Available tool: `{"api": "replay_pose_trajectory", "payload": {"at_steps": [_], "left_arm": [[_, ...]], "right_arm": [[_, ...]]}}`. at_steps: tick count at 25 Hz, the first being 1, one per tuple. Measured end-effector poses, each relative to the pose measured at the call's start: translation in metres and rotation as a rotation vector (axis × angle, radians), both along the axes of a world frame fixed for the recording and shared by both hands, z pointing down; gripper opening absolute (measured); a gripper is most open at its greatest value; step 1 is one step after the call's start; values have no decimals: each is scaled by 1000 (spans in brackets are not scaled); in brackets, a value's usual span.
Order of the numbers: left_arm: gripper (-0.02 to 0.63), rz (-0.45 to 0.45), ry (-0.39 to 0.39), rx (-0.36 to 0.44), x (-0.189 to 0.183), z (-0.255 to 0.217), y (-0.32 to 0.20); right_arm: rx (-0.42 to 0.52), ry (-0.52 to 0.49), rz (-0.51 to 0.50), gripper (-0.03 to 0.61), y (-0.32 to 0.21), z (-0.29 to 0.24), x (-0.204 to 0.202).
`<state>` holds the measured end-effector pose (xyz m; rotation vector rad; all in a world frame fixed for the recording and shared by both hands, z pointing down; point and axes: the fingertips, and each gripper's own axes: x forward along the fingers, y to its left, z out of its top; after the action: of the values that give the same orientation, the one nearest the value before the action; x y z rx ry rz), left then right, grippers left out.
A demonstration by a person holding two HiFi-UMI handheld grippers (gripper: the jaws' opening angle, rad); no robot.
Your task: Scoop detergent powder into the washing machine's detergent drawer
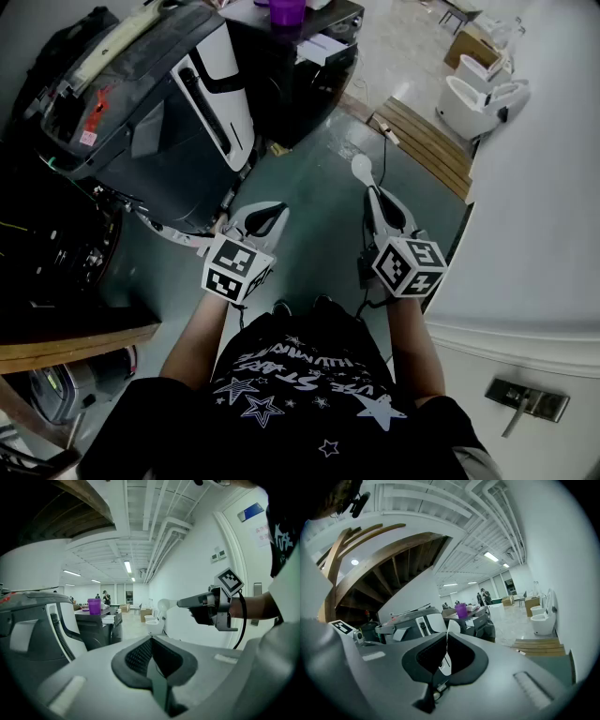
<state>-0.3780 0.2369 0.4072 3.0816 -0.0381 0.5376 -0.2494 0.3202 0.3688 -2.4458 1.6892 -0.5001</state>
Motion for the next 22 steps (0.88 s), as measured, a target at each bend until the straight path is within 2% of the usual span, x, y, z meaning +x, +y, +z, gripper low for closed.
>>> {"api": "replay_pose_trajectory", "payload": {"at_steps": [9, 14, 22], "left_arm": [[0, -35, 27, -61, 9, -8, -20], [0, -25, 40, -80, 5, -4, -23], [0, -60, 75, -129, -8, 3, -43]], "right_arm": [[-31, 15, -17, 32, -16, -4, 8], [-43, 10, 2, 32, -18, 0, 10], [-16, -17, 22, 32, -27, 1, 2]]}}
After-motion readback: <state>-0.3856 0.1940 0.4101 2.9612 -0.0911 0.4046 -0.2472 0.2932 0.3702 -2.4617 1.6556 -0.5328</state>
